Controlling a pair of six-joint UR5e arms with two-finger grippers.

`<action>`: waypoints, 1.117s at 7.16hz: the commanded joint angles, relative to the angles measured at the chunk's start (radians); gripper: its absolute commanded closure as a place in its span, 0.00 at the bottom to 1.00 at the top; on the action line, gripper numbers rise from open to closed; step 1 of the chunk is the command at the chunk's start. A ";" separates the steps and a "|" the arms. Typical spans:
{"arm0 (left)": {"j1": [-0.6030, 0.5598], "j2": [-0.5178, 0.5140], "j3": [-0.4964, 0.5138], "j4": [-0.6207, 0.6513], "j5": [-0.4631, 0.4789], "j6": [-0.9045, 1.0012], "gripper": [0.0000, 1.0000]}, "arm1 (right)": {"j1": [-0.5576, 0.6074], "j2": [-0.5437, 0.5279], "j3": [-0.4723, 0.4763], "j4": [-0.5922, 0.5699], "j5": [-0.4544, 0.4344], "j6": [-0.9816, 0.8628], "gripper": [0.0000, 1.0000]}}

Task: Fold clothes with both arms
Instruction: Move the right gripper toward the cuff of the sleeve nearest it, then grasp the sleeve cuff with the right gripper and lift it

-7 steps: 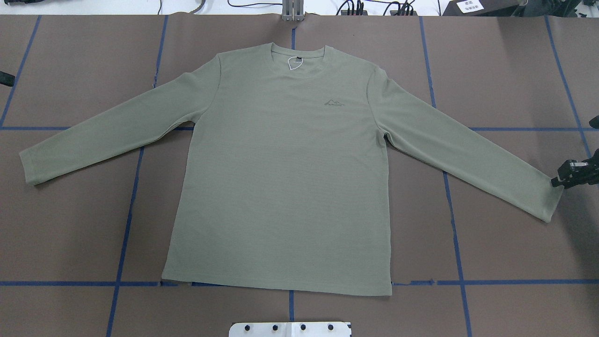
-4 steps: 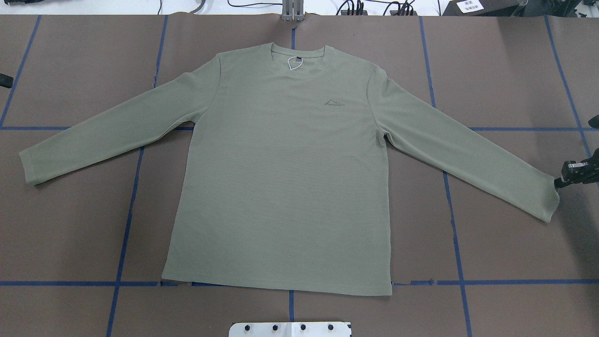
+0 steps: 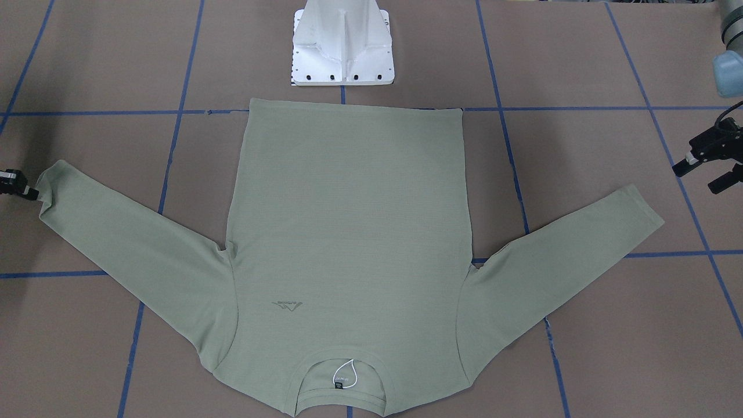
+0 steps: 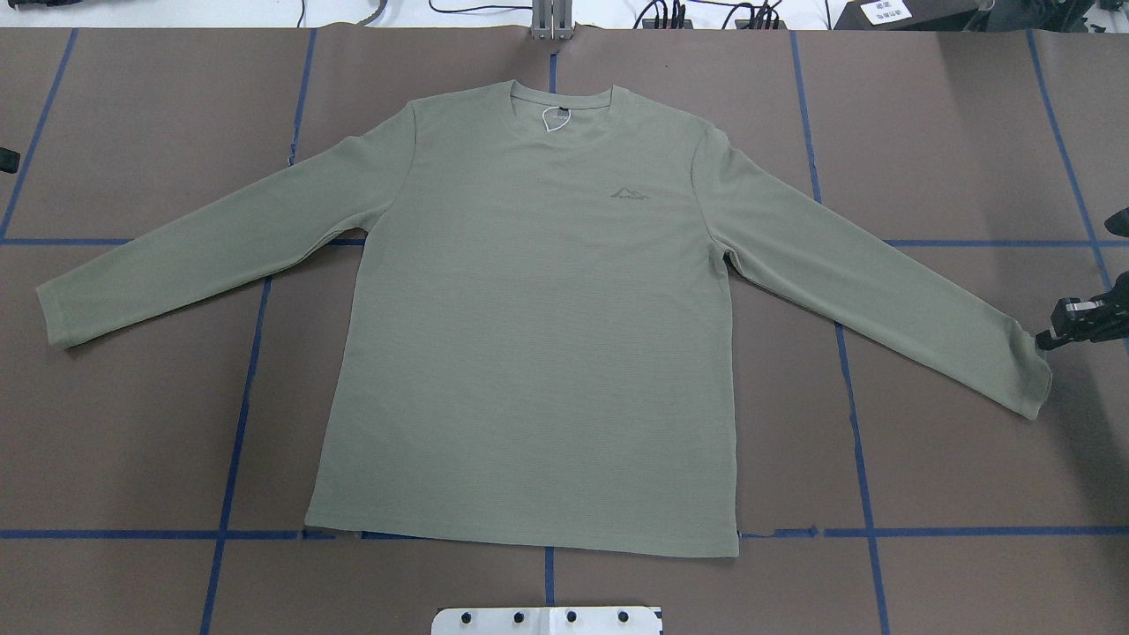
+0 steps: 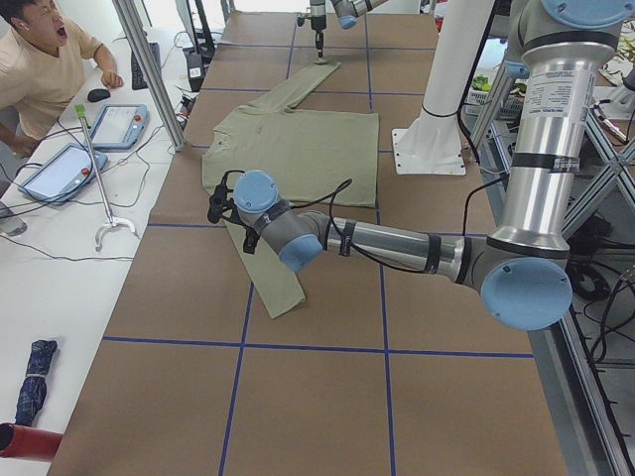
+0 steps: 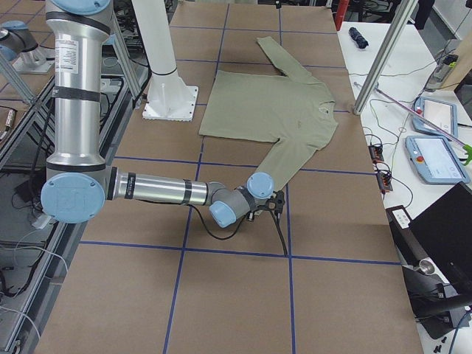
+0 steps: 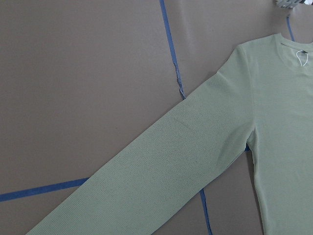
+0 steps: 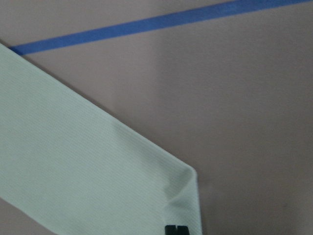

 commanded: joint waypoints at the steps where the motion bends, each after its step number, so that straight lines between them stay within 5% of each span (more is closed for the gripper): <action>1: 0.000 0.002 -0.001 0.000 0.000 0.000 0.00 | -0.007 0.041 0.078 -0.003 0.005 0.192 1.00; 4: 0.002 0.002 -0.001 0.000 0.000 0.000 0.00 | -0.052 0.249 0.088 -0.011 -0.024 0.558 1.00; 6: 0.002 0.000 0.001 -0.002 0.000 -0.014 0.00 | -0.147 0.394 0.074 -0.017 -0.155 0.805 1.00; 8: 0.000 0.000 -0.001 -0.002 0.000 -0.015 0.00 | -0.270 0.593 0.025 -0.126 -0.385 0.978 1.00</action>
